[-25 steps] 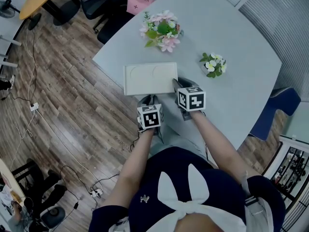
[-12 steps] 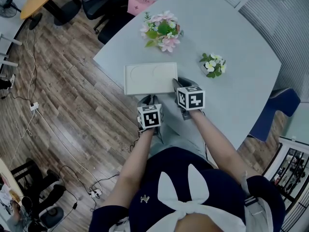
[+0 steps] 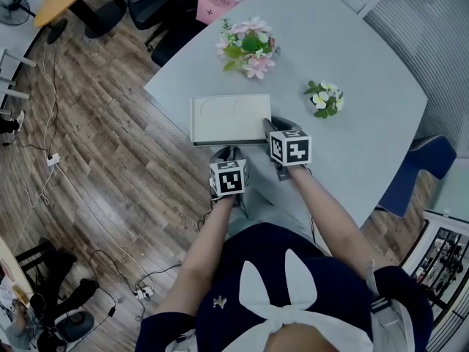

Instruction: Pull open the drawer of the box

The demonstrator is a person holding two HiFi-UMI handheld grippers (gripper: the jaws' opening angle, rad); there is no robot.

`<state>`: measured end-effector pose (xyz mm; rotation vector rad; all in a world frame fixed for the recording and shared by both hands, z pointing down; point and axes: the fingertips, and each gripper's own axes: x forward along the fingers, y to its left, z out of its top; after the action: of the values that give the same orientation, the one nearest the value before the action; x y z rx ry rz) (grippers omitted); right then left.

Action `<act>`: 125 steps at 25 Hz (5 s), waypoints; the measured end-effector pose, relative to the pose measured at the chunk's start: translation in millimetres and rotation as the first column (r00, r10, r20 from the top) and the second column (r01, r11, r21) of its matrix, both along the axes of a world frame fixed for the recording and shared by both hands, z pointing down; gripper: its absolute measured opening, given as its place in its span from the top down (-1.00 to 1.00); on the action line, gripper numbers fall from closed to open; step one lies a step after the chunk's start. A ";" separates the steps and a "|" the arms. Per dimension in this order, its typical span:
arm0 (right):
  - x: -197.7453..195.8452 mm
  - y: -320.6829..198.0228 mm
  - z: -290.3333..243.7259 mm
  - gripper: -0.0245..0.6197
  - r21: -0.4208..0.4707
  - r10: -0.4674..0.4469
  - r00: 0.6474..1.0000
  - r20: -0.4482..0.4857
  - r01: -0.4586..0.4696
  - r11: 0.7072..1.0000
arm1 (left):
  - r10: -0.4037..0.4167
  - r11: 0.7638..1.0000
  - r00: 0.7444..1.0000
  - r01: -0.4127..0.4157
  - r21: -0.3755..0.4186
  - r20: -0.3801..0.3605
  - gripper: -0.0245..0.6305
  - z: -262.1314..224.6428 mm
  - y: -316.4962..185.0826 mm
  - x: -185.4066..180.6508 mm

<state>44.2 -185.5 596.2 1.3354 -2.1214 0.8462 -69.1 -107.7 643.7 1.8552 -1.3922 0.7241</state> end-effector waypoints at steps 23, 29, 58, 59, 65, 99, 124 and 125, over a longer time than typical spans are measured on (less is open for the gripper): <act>-0.5 -1.1 -0.1 0.67 0.002 0.000 1.000 -0.004 0.000 1.000 | 0.005 1.000 1.000 -0.005 -0.007 0.000 0.69 -1.0 14.3 0.7; -0.3 -2.4 1.4 0.67 0.006 0.001 1.000 0.001 -0.001 1.000 | 0.006 1.000 1.000 -0.006 -0.014 0.004 0.69 0.1 20.1 1.0; 2.8 -5.6 -1.8 0.67 -0.001 0.023 1.000 -0.015 -0.023 1.000 | 0.017 1.000 1.000 -0.017 0.000 0.010 0.69 2.3 42.6 0.2; 3.1 -5.9 -1.6 0.68 -0.001 0.025 1.000 -0.015 -0.025 1.000 | 0.018 1.000 1.000 -0.018 -0.001 0.009 0.69 1.9 43.4 0.5; 3.6 -5.9 -2.0 0.68 -0.003 0.028 1.000 -0.012 -0.029 1.000 | 0.016 1.000 1.000 -0.016 -0.003 0.009 0.69 0.6 46.9 0.4; 3.8 -5.6 -3.8 0.68 -0.023 0.043 0.999 0.026 -0.043 0.999 | 0.025 0.999 1.000 -0.025 -0.021 0.007 0.69 3.5 80.1 2.8; 3.1 -5.0 -3.5 0.67 -0.015 0.036 0.998 0.055 -0.035 0.999 | 0.056 0.998 0.998 -0.056 -0.035 0.014 0.69 7.1 100.1 6.7; 3.0 -5.2 -3.8 0.67 -0.014 0.036 0.998 0.056 -0.035 0.999 | 0.058 0.998 0.998 -0.057 -0.035 0.015 0.69 7.1 100.1 6.7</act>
<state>47.2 -190.7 592.5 1.3609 -2.1368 0.9208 -62.4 -7.6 650.8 1.8725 -1.3329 0.7892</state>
